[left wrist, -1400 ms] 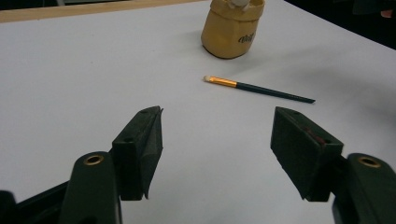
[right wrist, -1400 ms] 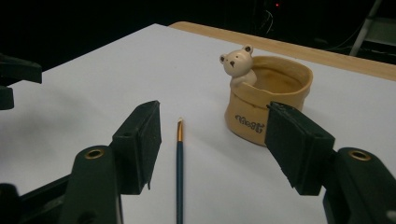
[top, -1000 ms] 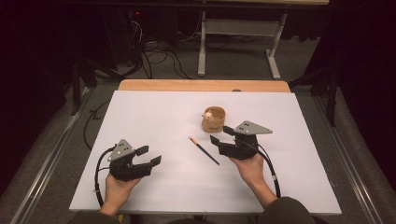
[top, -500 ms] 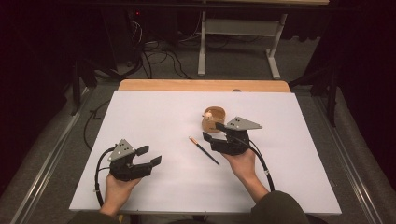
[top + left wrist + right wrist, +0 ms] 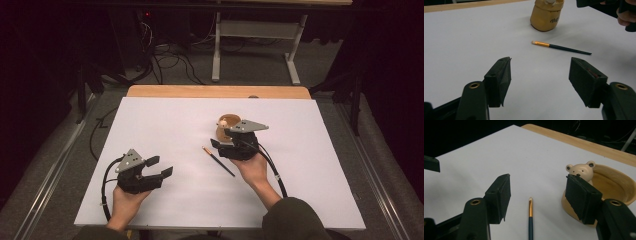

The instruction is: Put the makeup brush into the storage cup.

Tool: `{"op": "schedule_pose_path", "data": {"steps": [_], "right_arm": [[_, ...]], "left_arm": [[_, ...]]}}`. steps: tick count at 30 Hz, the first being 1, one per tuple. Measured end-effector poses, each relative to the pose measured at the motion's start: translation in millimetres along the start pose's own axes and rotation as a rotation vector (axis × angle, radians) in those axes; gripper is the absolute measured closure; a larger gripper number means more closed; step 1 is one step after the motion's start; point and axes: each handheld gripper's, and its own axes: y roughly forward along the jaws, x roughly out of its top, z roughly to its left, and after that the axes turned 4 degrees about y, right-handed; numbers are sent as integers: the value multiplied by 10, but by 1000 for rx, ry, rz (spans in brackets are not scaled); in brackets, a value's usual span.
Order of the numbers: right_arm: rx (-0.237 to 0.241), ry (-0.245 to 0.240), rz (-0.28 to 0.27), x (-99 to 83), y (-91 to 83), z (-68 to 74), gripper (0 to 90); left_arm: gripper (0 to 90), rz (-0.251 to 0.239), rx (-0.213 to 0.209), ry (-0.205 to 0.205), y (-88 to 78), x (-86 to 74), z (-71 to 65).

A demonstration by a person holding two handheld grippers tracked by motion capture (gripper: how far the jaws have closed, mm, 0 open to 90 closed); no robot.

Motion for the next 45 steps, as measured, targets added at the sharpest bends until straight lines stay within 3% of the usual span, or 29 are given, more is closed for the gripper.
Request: {"op": "schedule_pose_path", "data": {"steps": [8, 16, 21, 22, 29, 32, 34, 39, 45], "right_arm": [[-19, -47, 107, 92, 81, 47, 412], [-38, -64, 308, 164, 200, 52, 452], [-33, -68, 364, 201, 211, 66, 460], [-38, -70, 402, 226, 223, 71, 462], [-41, -92, 474, 272, 255, 69, 481], [-35, -95, 545, 306, 287, 63, 500], [-34, -100, 555, 313, 294, 61, 505], [-31, -95, 655, 352, 365, 56, 526], [-26, -98, 724, 379, 432, 73, 535]], "left_arm": [[349, 0, 0, -1, 0, -1, 1], [349, 1, 0, -2, 2, 1, 1], [349, 2, 1, -4, 2, 0, 2], [349, 3, 1, -2, 1, 0, 0], [350, 5, -1, 1, 4, 2, 1], [350, 7, 1, 2, 2, 1, 0], [350, 3, 0, -2, 3, 1, -1], [350, 6, -1, 3, 3, 4, 3], [350, 8, -1, 6, 5, 4, -3]]}}
